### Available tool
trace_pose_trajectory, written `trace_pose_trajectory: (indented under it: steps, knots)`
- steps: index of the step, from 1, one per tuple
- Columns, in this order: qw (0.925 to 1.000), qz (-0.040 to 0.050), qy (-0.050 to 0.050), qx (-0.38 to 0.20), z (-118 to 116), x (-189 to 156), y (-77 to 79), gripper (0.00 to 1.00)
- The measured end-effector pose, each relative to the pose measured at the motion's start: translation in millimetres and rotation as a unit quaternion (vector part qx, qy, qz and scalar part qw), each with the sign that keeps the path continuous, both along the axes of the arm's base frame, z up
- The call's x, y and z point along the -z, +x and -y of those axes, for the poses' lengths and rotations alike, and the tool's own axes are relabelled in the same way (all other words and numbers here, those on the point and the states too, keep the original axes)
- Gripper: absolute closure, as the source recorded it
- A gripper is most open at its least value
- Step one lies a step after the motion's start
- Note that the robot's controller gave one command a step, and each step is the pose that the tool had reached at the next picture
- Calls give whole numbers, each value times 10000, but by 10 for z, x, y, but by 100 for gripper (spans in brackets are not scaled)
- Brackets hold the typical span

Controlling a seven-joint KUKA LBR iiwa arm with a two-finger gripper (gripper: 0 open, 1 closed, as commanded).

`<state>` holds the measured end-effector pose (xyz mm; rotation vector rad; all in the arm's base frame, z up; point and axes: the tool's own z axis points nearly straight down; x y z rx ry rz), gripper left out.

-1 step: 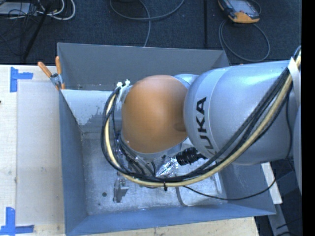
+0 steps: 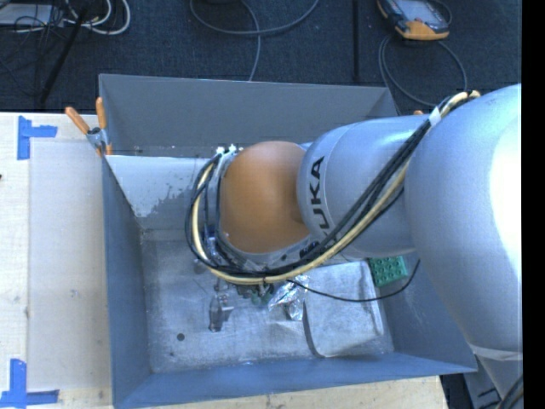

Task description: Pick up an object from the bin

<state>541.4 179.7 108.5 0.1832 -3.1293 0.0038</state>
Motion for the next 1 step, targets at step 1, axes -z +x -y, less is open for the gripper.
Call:
trace_pose_trajectory:
  steps: [1]
  knots:
    - [9994, 43, 1, -332, 545, 176, 475, 0]
